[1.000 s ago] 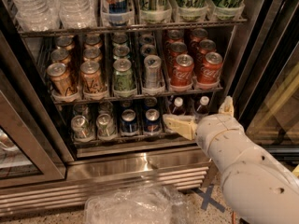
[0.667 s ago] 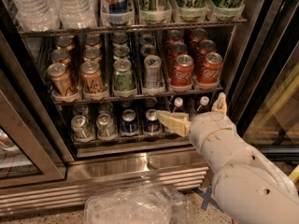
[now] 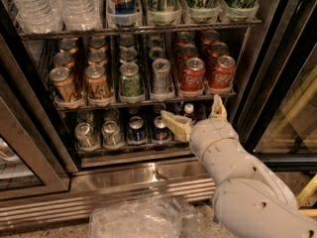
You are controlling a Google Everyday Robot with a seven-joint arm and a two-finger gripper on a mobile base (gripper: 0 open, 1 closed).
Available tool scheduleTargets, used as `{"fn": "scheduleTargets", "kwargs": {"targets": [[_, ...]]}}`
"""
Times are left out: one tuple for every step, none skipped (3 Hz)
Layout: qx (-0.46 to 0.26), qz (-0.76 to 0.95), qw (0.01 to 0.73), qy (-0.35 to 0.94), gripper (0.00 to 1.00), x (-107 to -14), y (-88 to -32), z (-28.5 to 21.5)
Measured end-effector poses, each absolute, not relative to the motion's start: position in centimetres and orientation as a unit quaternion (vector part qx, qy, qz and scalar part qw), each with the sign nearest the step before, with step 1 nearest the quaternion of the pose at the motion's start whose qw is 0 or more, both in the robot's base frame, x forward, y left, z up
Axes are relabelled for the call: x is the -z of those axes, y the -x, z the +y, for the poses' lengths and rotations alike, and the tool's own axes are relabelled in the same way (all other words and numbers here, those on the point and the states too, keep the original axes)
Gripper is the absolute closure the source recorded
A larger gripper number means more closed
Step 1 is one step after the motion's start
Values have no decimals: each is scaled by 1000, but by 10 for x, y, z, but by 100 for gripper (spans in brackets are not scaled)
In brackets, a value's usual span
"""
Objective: Pick coke can from middle shelf of fridge
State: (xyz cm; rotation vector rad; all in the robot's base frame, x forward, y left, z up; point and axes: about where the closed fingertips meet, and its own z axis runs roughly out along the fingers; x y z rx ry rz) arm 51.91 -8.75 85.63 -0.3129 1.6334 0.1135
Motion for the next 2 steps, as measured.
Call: {"fn": "scheduleTargets", "kwargs": {"targets": [[-49,721,677,140,34,-850,-524,-81],[-45,719,679,141,31,-842,-534,-74]]}}
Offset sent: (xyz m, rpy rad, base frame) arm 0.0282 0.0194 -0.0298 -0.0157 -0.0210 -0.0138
